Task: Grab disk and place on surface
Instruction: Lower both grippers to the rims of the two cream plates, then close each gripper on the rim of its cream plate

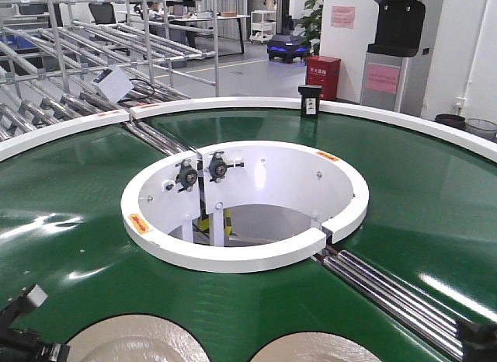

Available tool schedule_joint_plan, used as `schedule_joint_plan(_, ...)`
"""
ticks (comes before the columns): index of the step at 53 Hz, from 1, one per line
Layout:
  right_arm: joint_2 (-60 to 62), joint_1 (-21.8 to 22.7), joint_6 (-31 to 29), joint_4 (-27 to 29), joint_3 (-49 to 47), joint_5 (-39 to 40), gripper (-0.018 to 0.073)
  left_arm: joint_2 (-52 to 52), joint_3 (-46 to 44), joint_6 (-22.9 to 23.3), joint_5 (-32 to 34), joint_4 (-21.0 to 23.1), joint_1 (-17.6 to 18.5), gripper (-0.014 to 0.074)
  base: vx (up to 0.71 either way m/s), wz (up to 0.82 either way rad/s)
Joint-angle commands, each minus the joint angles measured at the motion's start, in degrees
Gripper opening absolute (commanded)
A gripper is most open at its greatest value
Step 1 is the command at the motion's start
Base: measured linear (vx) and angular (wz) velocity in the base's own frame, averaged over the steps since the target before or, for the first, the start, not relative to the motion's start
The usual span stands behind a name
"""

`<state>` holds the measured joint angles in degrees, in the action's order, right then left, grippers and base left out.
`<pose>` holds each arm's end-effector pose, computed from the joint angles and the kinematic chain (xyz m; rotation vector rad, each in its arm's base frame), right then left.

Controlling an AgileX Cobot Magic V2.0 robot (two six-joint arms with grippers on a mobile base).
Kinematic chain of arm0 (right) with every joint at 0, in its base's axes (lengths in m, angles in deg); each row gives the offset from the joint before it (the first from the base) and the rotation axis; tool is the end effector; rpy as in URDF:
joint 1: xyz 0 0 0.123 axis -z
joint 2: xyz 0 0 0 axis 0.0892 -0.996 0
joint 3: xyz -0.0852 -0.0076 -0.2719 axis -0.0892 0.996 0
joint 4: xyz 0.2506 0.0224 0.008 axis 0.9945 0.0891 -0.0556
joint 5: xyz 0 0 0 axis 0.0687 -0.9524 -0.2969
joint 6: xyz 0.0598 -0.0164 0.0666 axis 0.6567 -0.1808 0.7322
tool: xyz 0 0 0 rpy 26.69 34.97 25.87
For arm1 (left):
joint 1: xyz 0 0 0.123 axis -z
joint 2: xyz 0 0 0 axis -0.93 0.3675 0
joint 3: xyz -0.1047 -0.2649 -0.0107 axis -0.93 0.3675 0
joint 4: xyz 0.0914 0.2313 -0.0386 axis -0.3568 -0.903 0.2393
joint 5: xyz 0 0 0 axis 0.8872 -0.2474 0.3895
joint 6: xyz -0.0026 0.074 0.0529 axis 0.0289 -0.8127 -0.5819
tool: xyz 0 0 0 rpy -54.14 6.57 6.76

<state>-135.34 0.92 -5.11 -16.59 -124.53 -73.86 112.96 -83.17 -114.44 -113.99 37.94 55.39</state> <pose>0.1928 0.0146 0.2857 -0.0361 2.1728 0.0710 0.3130 0.0016 0.1737 0.1898 2.5743 -1.1007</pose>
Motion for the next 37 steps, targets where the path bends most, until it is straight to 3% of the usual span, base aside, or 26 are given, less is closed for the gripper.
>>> schedule_joint_plan(1, -1.1, 0.3, -0.5, 2.6, -2.3, -0.6, 0.0523, -4.2, -0.9, 3.2, -0.5, 1.8, -0.9, -0.0008, 0.00, 0.00)
schedule_joint_plan(15, -14.5, 0.3, -0.4, 11.0, -9.7, -12.1, 0.0521, -14.1, -0.9, 15.4, 2.1, 8.0, -5.2, -0.0004, 0.00, 0.00)
schedule_joint_plan(24, -24.7, 3.6, -4.3, 20.4, -10.9, -11.6, 0.0521, -20.5, -0.9, 17.2, 2.3, 8.7, -5.2, -0.0004, 0.00, 0.00)
schedule_joint_plan(34, -33.1, 8.4, -33.0, 46.5, -10.9, -16.7, 0.0508, -25.2, -0.9, 17.2, 2.7, 8.8, -5.2, -0.0001, 0.00, 0.00)
schedule_joint_plan(37, -35.3, 8.3, -40.1, 51.3, -10.9, -19.3, 0.0508, -25.9, -0.9, 17.5, 3.1, 8.8, -5.2, -0.0001, 0.00, 0.00)
